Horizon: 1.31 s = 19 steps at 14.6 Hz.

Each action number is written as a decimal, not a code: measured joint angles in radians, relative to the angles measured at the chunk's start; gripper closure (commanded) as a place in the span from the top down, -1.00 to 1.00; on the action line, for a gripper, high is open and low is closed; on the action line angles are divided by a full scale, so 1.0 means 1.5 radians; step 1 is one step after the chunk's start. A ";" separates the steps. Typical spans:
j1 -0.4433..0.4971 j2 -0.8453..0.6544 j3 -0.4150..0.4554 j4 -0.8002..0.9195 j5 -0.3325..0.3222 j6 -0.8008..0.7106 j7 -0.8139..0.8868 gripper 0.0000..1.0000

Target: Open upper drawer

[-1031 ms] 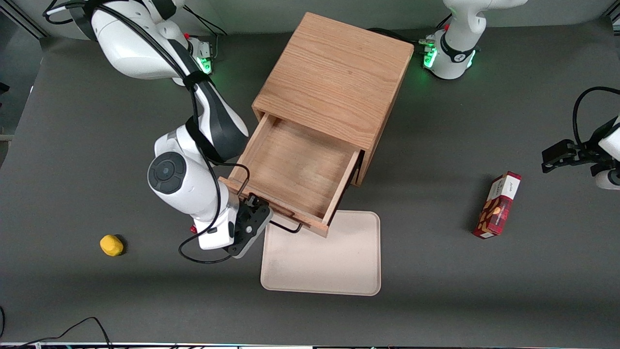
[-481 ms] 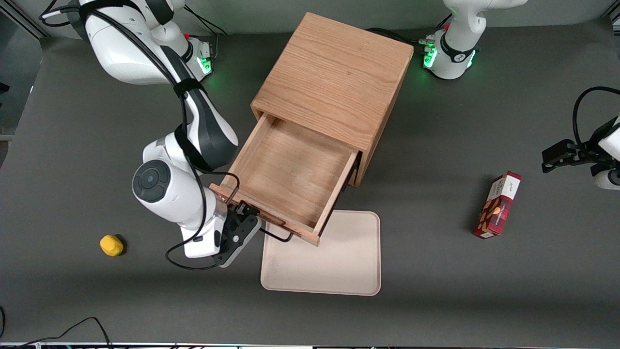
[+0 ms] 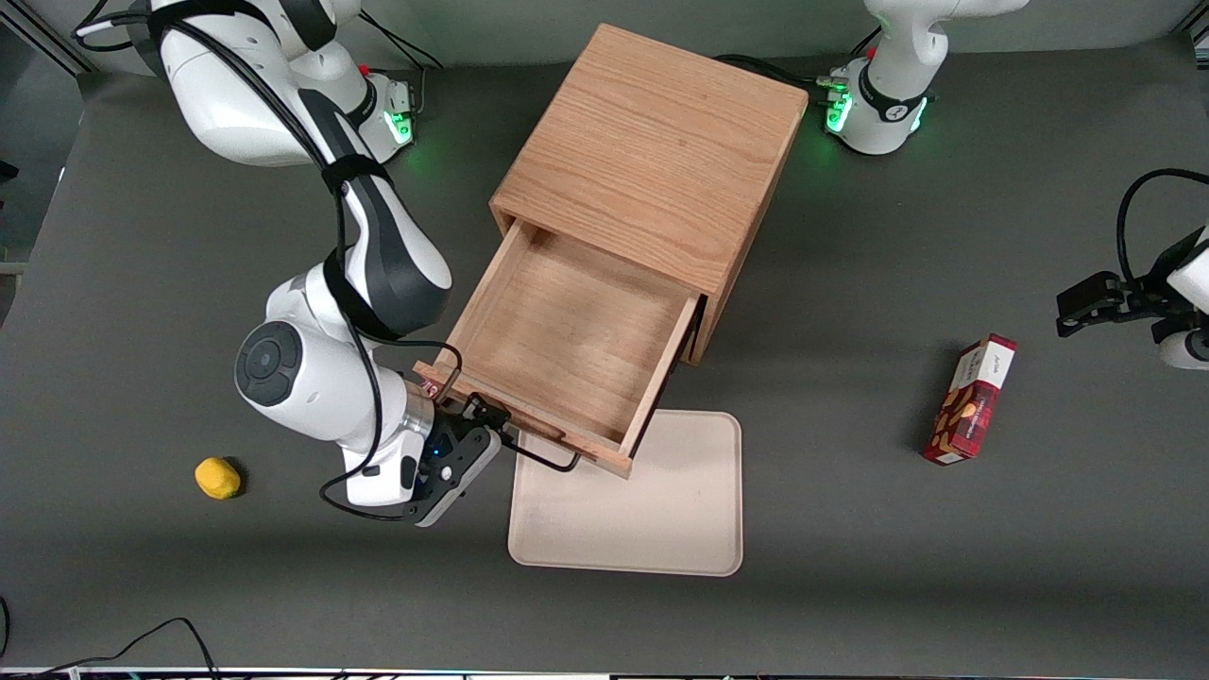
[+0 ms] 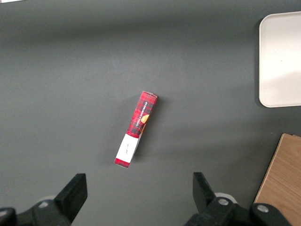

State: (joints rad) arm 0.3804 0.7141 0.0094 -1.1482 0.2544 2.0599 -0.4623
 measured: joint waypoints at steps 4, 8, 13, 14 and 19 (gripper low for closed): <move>0.003 -0.003 0.019 0.012 0.026 0.000 0.085 1.00; 0.003 -0.018 0.025 0.018 0.063 -0.014 0.125 1.00; -0.043 -0.089 0.011 0.027 0.062 -0.137 0.157 1.00; -0.062 -0.112 0.009 0.027 0.050 -0.174 0.162 1.00; -0.101 -0.253 0.009 -0.030 -0.153 -0.268 0.260 1.00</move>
State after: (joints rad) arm 0.2289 0.3345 0.0232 -1.1934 0.0242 1.6577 -0.0724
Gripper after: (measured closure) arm 0.000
